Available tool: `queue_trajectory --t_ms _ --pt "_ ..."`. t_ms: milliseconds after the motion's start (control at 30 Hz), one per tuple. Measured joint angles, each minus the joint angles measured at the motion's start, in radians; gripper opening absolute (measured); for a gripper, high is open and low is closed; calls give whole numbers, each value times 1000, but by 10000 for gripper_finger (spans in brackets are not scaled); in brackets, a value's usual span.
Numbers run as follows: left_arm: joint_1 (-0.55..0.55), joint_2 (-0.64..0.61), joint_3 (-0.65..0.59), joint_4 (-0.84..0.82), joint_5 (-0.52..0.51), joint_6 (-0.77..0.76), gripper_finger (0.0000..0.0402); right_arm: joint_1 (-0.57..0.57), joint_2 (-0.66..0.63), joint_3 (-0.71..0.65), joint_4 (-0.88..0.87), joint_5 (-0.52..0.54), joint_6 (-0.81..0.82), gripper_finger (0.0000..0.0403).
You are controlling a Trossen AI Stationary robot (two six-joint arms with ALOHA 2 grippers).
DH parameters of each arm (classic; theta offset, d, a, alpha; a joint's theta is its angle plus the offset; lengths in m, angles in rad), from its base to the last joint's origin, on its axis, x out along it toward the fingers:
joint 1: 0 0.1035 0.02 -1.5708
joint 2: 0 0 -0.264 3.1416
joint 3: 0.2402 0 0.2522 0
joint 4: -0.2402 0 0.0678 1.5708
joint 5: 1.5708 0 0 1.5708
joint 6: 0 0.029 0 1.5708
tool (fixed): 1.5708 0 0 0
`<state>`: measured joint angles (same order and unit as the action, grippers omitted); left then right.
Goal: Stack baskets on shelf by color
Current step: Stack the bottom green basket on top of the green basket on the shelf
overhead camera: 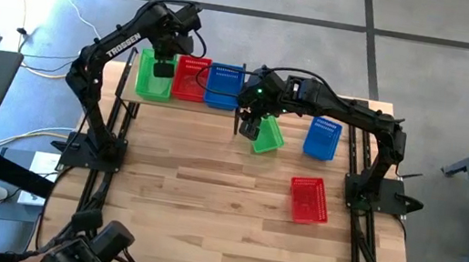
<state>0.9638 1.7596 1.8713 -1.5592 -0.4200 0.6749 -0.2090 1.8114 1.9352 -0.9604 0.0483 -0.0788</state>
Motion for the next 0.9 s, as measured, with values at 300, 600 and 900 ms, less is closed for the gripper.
queue_trajectory --t_ms 300,600,900 --pt "-9 -21 0 -15 26 29 2 0 0 0 0 0 0 146" --pt "-9 -43 15 -12 12 44 1 0 0 0 0 0 -7 146" --pt "-8 -45 120 -12 12 62 0 0 0 0 0 0 -7 146"
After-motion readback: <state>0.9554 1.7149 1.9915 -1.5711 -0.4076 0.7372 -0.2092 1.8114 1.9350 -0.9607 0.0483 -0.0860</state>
